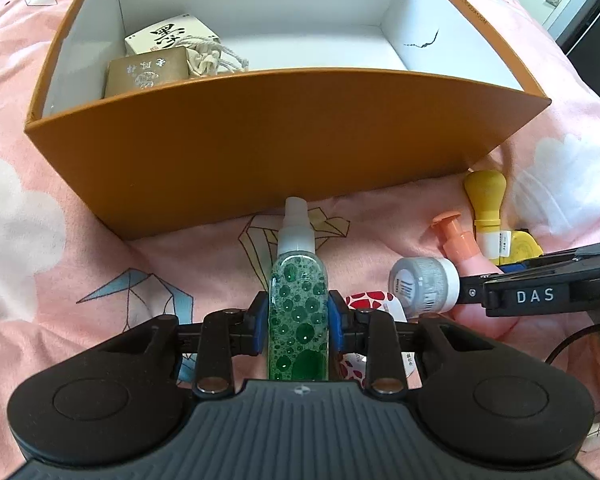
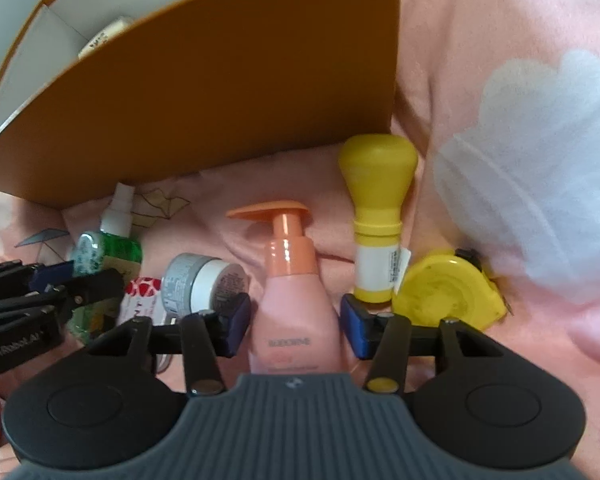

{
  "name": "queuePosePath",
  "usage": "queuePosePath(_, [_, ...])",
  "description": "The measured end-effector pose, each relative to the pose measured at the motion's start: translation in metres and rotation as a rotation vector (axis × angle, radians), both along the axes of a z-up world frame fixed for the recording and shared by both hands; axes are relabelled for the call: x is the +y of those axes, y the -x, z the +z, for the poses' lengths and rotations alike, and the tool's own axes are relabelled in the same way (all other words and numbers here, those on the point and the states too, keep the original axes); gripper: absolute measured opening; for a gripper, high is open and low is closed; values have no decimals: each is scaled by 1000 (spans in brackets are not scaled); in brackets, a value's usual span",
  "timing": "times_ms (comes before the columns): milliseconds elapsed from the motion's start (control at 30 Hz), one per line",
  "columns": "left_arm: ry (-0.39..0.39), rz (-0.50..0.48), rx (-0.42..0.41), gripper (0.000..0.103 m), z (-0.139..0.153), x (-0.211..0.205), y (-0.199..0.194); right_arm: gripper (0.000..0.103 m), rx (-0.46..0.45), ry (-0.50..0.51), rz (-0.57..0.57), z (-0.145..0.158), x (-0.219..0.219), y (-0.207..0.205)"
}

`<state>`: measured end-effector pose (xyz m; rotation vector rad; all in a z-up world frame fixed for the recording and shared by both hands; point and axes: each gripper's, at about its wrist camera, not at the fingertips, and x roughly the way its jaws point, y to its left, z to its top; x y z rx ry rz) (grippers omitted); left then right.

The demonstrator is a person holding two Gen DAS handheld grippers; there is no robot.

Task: Organize rigid objects
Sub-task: 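Lift and carry both bottles over the orange box with both tools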

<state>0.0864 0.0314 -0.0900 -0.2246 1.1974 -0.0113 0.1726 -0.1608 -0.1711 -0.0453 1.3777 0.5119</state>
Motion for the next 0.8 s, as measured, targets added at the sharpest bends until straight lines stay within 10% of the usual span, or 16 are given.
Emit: queuePosePath(800, [-1, 57, -423, 33, 119, -3, 48, 45, -328, -197, 81, 147, -28, 40])
